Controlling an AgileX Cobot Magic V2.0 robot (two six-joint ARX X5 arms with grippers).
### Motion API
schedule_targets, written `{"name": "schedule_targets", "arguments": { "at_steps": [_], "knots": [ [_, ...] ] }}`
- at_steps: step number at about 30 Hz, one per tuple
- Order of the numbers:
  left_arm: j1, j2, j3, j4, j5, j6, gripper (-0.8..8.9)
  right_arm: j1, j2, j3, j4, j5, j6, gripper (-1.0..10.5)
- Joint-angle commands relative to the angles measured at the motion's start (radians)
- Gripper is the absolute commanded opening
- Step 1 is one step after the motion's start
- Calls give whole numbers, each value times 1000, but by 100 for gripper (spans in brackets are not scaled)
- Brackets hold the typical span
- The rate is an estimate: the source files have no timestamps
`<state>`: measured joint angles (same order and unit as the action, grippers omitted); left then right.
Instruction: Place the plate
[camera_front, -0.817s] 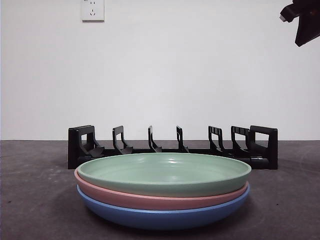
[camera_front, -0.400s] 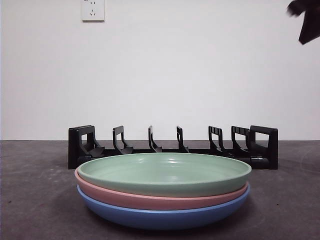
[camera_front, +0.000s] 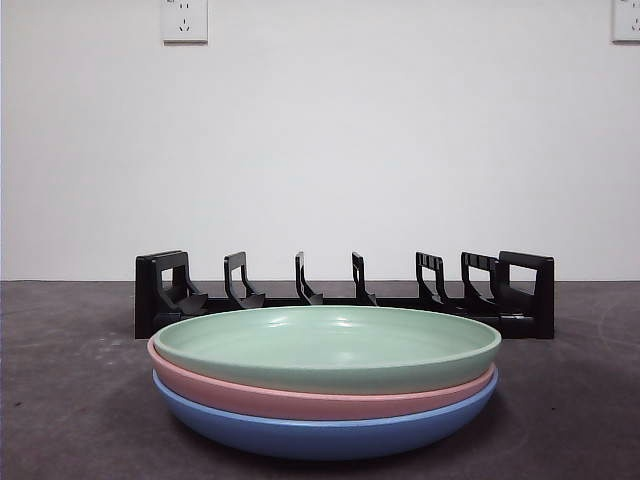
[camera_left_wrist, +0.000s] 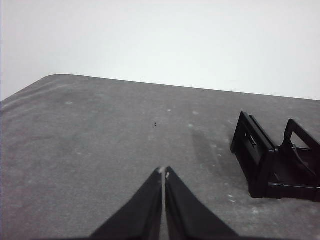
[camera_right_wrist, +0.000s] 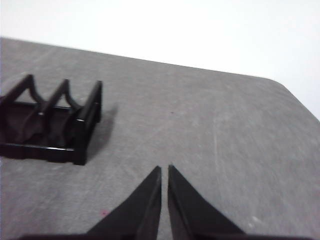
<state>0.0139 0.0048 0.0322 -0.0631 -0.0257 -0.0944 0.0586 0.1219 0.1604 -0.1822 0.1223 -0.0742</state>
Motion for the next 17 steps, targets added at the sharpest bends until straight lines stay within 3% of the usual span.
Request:
{"name": "schedule_targets", "arguments": {
  "at_steps": [1, 5, 17],
  "knots": [
    [2, -2, -20, 10, 3, -3, 8, -33, -79, -62, 19, -3, 68, 21],
    [2, -2, -20, 10, 3, -3, 7, -60, -118, -151, 61, -10, 95, 21],
    [2, -1, -19, 10, 3, -3, 8, -74, -118, -148, 26, -43, 119, 21]
  ]
}}
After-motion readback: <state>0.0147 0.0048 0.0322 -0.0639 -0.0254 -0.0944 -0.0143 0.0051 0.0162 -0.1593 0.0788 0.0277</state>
